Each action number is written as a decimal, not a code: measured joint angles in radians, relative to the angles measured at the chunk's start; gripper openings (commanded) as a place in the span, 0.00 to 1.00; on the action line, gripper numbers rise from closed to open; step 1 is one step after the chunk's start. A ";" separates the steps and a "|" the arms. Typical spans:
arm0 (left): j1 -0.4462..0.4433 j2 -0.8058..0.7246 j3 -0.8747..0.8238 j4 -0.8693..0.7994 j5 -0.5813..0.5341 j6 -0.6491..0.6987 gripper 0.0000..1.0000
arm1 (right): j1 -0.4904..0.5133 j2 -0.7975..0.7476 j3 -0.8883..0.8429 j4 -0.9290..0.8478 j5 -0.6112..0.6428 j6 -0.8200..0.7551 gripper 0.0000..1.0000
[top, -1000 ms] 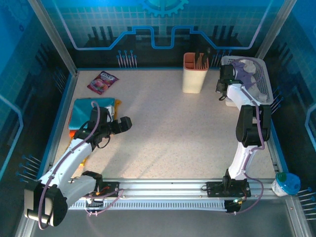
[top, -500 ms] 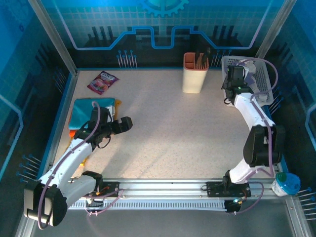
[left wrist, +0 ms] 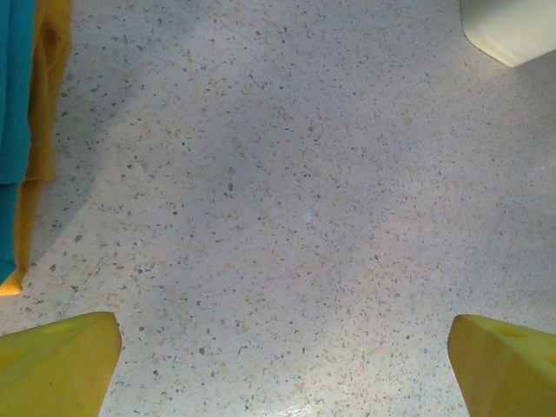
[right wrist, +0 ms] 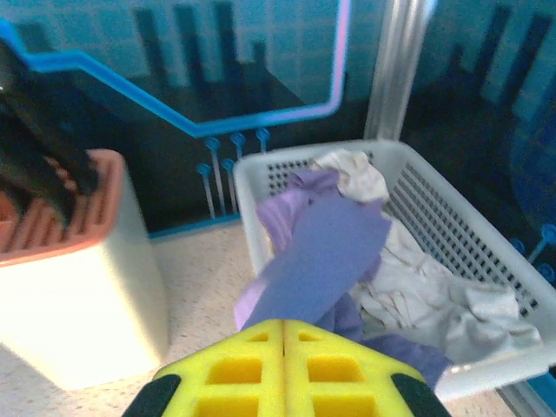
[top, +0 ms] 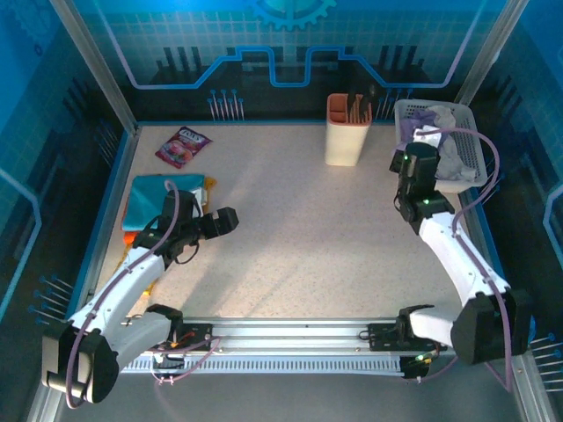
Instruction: Fold and stack the t-shirts
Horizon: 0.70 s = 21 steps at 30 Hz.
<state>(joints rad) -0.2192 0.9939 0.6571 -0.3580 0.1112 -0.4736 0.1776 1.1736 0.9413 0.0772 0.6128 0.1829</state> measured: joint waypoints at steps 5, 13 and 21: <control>-0.002 0.000 -0.016 0.005 0.017 -0.001 0.97 | 0.122 -0.119 -0.026 0.079 0.048 -0.124 0.00; -0.008 0.009 -0.019 0.055 0.043 -0.023 0.98 | 0.343 -0.210 0.035 0.134 0.117 -0.312 0.00; -0.014 0.037 -0.019 0.089 0.070 -0.058 0.98 | 0.690 -0.194 0.150 0.086 0.146 -0.357 0.00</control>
<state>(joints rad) -0.2333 1.0306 0.6380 -0.2695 0.1810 -0.5312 0.8673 0.9794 1.0912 0.1635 0.7589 -0.1738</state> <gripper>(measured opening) 0.977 0.055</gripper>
